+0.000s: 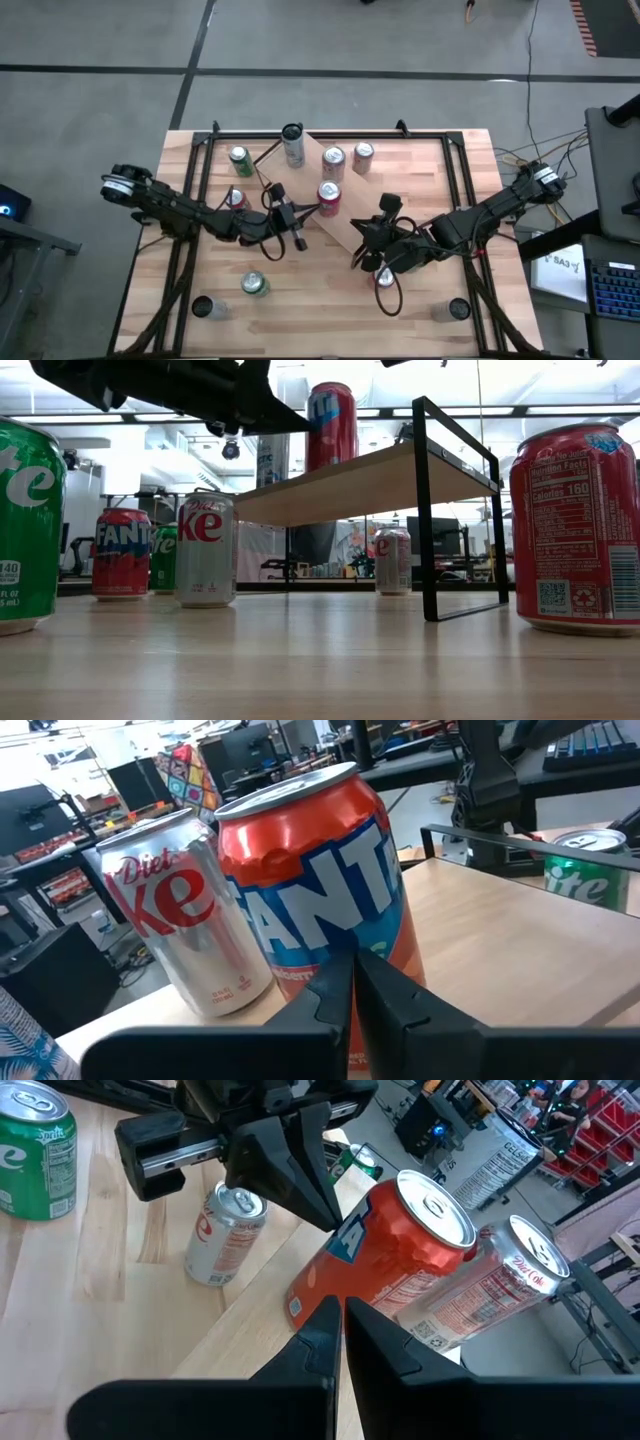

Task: Place canned beverage on shelf
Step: Put the bottom orange soda can on the shelf

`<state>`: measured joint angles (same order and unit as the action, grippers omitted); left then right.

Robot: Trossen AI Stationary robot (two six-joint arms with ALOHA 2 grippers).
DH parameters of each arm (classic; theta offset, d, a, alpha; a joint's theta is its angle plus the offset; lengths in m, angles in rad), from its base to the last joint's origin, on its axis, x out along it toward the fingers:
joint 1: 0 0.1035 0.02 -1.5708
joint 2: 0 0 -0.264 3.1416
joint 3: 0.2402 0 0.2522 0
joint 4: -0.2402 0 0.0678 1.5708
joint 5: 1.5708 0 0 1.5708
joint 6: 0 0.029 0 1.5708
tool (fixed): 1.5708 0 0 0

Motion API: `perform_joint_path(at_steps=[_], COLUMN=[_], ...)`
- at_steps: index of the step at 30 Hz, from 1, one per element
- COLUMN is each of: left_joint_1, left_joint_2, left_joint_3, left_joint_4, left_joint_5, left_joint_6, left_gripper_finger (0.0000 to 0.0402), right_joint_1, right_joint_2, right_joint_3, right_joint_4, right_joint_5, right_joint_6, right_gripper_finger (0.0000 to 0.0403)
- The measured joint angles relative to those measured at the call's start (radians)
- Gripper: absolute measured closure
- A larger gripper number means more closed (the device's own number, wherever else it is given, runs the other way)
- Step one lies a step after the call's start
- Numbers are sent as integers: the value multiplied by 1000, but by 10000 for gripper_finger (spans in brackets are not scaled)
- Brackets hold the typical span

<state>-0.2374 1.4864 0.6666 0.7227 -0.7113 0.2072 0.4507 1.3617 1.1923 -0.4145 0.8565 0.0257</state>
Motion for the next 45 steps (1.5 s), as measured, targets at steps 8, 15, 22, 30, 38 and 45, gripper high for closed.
perform_joint_path(at_steps=[8, 15, 22, 30, 38, 45], left_joint_1=[20, 25, 31, 35, 46, 48], left_joint_2=[0, 0, 0, -1, -1, -1], left_joint_3=[0, 0, 0, 0, 0, 0], left_joint_4=[1, 3, 3, 17, 29, 35], left_joint_5=[76, 77, 78, 101, 104, 111], left_joint_6=[-16, -15, -15, -18, -18, -22], left_gripper_finger=[401, 401, 401, 401, 401, 401], right_joint_1=[0, 0, 0, 0, 0, 0], right_joint_2=[0, 0, 0, 0, 0, 0], right_joint_3=[0, 0, 0, 0, 0, 0], right_joint_4=[0, 0, 0, 0, 0, 0], right_joint_5=[0, 0, 0, 0, 0, 0], right_joint_6=[0, 0, 0, 3, 3, 2], right_gripper_finger=[394, 394, 394, 394, 394, 394])
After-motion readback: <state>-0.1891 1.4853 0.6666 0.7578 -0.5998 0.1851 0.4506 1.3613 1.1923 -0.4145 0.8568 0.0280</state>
